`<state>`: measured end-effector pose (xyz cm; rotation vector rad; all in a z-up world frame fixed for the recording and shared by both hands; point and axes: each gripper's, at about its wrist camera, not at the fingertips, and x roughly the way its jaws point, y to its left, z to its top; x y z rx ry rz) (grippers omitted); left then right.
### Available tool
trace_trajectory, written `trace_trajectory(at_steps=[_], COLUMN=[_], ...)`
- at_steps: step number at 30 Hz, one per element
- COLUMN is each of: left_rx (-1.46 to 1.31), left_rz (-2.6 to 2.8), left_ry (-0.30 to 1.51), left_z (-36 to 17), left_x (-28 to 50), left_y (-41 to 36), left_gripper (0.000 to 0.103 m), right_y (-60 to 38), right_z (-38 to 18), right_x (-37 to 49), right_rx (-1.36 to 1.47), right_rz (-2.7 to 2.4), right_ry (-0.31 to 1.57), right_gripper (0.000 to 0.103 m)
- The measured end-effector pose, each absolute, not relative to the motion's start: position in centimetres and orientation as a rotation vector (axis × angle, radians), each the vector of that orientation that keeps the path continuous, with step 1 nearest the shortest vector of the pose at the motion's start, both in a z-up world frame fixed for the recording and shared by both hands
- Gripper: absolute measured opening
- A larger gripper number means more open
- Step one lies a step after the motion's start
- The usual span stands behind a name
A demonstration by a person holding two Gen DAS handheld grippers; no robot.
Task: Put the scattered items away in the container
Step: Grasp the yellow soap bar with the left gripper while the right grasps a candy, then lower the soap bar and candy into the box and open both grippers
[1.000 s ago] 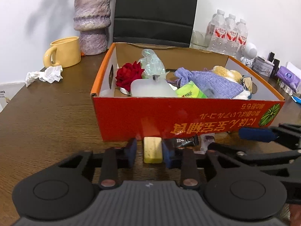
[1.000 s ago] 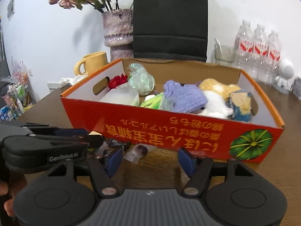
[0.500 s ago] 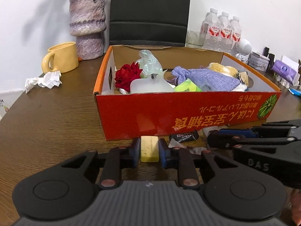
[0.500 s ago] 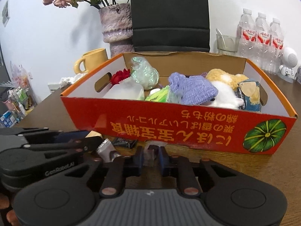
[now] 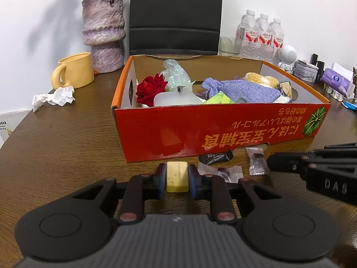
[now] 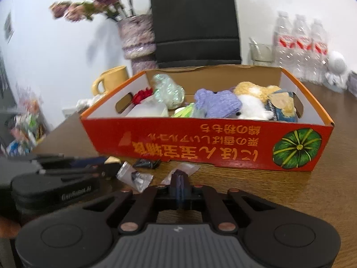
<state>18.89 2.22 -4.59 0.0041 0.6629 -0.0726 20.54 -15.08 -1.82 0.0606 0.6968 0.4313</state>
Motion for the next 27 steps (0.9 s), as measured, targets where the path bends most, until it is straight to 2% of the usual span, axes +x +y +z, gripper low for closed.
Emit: trace_trajectory(at_steps=[3,9,11,13,16,27], left_rx=[0.005,0.001,0.002,0.006,0.002,-0.011], left_rz=[-0.070,-0.069,-0.069,-0.068,-0.069,-0.082], left_ry=[0.664,0.664,0.664,0.663,0.663,0.617], left_z=[-4.6,-4.6,-4.6,-4.6,-4.6,-3.5], left_x=[18.9,18.8,18.9,18.8,18.8,17.1], left_y=[2.2,2.3,2.3,2.3,2.2,2.0], left_gripper=[0.022,0.022,0.022,0.022,0.022,0.022], right_y=[-15.0,-12.5,-11.8,-11.7,-12.3,-14.2], right_z=[-1.6,-2.4,-2.4,-2.6,-2.6,-0.9], right_x=[21.4,22.8,22.1,21.4,20.8,18.5], right_rx=[0.119,0.040,-0.038,-0.076,-0.056,-0.001], right_rz=[0.411,0.356,0.348,0.343,0.368,0.424], right_ry=[0.707,0.738,0.724,0.705,0.697,0.629], right_gripper=[0.022,0.024,0.024,0.018,0.017,0.016])
